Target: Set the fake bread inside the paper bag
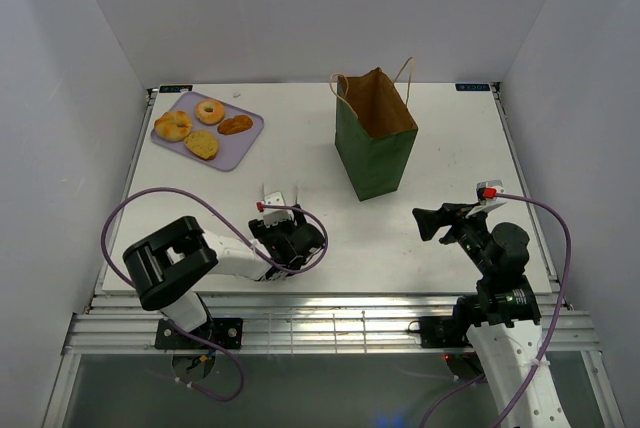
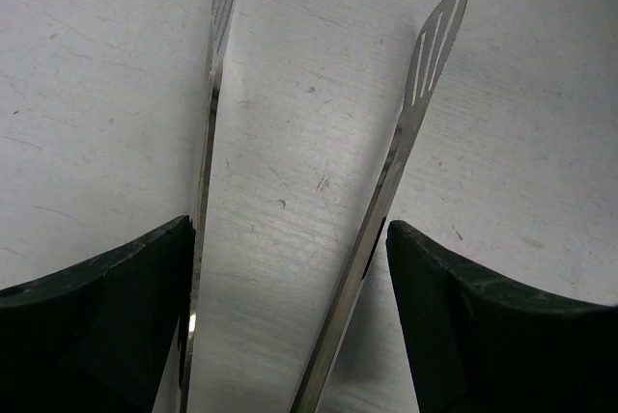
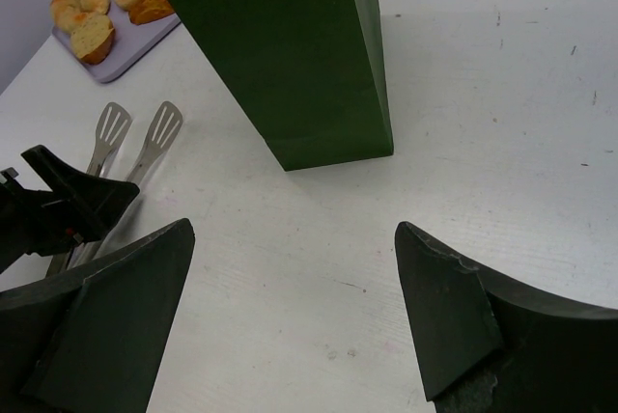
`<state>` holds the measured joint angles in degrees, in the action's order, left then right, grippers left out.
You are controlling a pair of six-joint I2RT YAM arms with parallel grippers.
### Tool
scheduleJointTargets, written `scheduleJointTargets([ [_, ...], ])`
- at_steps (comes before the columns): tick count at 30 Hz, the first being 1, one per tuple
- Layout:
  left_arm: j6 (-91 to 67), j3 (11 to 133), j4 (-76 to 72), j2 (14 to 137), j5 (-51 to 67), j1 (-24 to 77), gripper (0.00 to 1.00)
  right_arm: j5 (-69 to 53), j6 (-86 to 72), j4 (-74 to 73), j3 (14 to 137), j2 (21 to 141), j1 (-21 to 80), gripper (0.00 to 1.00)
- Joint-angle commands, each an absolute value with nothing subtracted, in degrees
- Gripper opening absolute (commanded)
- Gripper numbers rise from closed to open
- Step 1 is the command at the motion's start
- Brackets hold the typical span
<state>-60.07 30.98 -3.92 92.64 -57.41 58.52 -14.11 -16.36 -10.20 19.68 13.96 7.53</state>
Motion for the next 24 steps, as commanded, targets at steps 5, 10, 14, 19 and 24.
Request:
scheduleJointTargets([
  [5, -61.28, 24.61, 8.80, 95.63, -39.38, 59.76, 0.94, -15.20, -16.79, -8.44, 20.66, 13.36, 7.56, 0.90],
  [10, -58.80, 21.71, 4.31, 92.55, -35.17, 59.77, 0.86, -15.38, -16.79, -8.61, 21.00, 13.27, 7.56, 0.90],
  [14, -58.53, 22.06, 4.48, 94.12, -33.31, 59.77, 0.82, -15.56, -16.96, -8.61, 21.18, 13.18, 7.56, 0.90],
  [19, -59.06, 21.71, 3.78, 95.88, -32.43, 59.77, 0.71, -15.64, -16.88, -9.14, 21.62, 12.83, 7.56, 0.90],
  [24, -58.97, 22.06, 2.37, 98.00, -31.64, 59.77, 0.65, -15.56, -16.79, -9.58, 21.88, 12.39, 7.56, 0.90],
])
